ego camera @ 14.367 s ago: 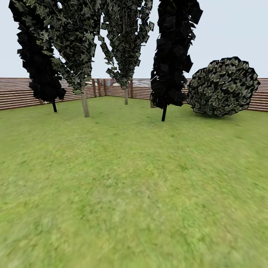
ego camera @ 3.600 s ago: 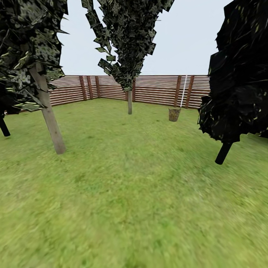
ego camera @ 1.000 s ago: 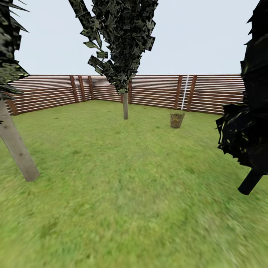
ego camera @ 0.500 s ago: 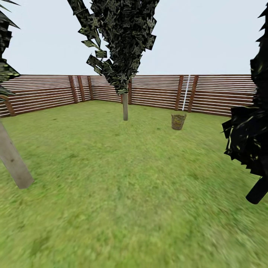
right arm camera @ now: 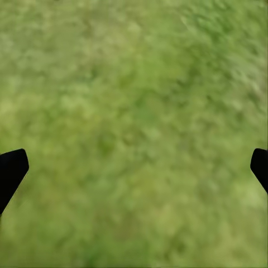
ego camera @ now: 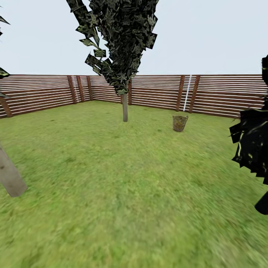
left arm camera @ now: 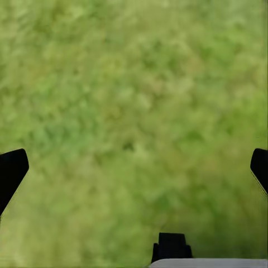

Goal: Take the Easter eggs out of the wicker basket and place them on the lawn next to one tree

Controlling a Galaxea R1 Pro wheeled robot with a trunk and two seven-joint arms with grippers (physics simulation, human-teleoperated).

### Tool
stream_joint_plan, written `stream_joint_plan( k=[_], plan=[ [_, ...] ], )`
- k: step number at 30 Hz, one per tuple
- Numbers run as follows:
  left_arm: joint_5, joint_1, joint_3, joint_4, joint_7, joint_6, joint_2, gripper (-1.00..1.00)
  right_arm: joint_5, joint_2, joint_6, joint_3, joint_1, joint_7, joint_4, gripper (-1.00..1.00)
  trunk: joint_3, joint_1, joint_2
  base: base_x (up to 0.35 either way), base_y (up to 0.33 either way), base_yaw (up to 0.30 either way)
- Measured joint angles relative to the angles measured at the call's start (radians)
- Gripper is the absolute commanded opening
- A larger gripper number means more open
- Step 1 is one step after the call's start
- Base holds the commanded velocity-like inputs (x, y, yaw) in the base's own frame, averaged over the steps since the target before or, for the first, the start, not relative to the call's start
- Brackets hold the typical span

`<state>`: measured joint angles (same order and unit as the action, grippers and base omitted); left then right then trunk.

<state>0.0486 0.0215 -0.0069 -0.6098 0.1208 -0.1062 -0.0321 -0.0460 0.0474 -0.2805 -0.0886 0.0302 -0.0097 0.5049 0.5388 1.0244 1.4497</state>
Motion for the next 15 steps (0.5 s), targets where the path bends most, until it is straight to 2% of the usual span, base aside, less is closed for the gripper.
stream_joint_plan(
  k=[15],
  plan=[
    [0.000,0.000,0.000,0.000,0.000,0.000,0.000,1.00,0.000,0.000,0.000,0.000,0.000,0.000,-0.004,1.00,0.000,0.000,0.000,0.331,0.000,0.000]
  ],
)
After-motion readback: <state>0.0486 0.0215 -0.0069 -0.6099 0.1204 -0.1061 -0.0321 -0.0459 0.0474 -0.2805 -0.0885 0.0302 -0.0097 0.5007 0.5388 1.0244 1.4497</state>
